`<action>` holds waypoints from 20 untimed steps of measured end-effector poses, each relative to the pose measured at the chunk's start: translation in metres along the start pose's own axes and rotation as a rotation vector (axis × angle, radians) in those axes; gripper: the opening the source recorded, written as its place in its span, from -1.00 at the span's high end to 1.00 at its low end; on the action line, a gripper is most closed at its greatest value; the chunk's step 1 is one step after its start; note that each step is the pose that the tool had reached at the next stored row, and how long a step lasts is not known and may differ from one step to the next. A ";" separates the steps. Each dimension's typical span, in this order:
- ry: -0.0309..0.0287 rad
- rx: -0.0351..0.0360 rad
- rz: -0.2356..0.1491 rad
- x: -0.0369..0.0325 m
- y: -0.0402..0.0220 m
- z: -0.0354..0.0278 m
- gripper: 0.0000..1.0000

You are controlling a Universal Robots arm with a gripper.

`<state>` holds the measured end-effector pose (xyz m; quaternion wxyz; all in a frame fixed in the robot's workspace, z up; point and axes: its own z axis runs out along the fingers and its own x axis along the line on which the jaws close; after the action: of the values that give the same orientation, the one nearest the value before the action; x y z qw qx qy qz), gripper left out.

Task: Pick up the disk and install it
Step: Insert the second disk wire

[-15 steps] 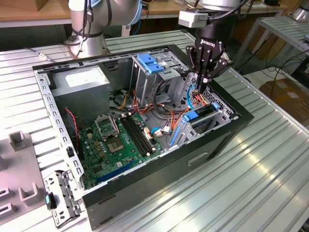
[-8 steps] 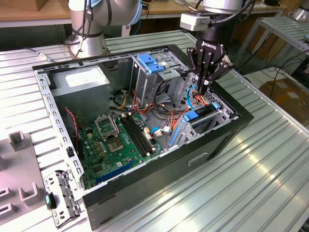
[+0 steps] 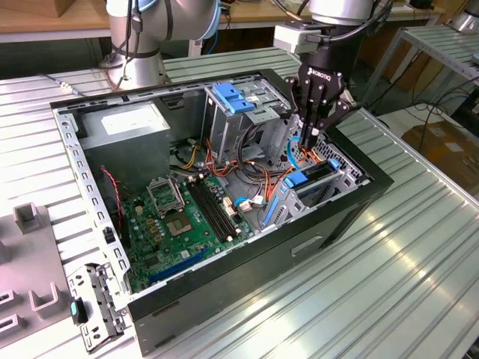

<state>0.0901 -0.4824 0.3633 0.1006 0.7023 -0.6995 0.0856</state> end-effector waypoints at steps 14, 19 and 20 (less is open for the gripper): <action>-0.0366 0.0032 -0.009 0.0083 0.0121 0.0028 0.68; -0.0366 0.0032 -0.009 0.0084 0.0121 0.0028 0.68; -0.0366 0.0032 -0.009 0.0084 0.0121 0.0028 0.68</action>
<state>0.0781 -0.4913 0.3631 0.0871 0.7069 -0.6981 0.0735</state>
